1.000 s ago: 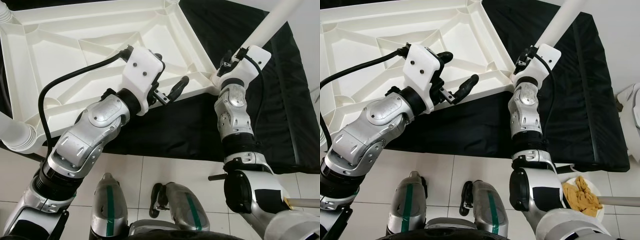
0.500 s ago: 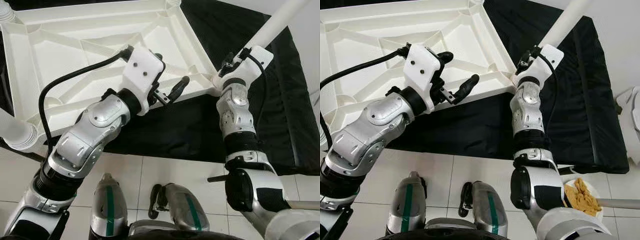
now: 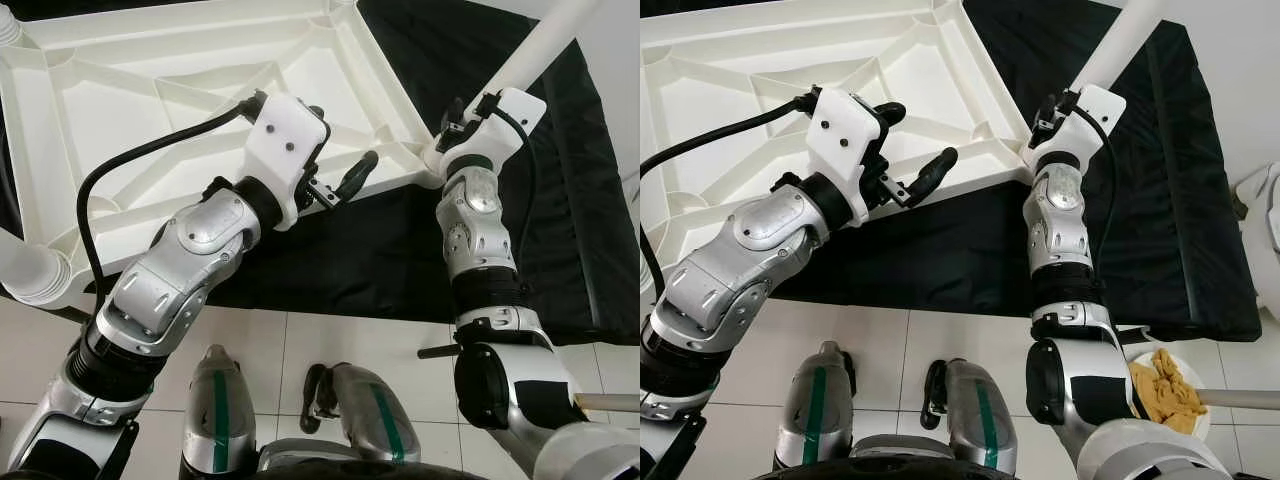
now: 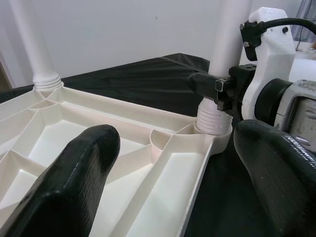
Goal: Building children table
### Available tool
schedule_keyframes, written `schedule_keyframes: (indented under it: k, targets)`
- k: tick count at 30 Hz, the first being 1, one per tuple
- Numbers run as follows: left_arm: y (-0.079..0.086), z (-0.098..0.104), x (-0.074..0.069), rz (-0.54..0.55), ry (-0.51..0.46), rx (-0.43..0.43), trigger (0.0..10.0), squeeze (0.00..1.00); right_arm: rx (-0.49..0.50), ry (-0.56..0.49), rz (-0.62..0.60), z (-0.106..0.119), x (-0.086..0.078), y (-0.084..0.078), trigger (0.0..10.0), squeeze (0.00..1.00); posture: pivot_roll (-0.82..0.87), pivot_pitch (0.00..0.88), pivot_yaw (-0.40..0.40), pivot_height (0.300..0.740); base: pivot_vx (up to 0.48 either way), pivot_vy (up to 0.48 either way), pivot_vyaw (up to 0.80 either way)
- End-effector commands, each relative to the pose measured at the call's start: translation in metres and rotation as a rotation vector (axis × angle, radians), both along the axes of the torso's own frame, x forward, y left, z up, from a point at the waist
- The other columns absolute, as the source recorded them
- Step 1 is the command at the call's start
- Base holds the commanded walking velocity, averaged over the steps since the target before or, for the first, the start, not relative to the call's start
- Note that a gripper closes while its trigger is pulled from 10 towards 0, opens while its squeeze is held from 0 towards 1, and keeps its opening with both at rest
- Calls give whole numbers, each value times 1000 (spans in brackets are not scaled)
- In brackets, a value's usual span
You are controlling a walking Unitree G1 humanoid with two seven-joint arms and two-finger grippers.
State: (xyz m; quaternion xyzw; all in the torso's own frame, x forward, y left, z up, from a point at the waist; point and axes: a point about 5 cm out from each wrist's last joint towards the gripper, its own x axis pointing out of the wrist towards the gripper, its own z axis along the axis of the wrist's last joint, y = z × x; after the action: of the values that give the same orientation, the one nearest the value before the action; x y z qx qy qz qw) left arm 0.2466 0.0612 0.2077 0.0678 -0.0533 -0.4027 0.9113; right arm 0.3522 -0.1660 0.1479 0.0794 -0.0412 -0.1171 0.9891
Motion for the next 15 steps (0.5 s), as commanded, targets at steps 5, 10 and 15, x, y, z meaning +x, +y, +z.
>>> schedule_keyframes:
  k: [5, 10, 15]
  targets:
    - [-6, 2, -6, -99, -7, 16, 10000, 0, -6, 77, 18, -14, -2, -2, 10000, 0, 156, 78, -124, 740, 0, 0, 0]
    - [-6, 3, -6, -101, -9, 15, 10000, 0, -2, 94, 5, -20, -5, -4, 10000, 0, 157, 79, -124, 740, 0, 0, 0]
    - [-5, 2, -6, -100, -8, 16, 10000, 0, -2, 66, -4, -15, -6, -5, 10000, 0, 157, 81, -122, 740, 0, 0, 0]
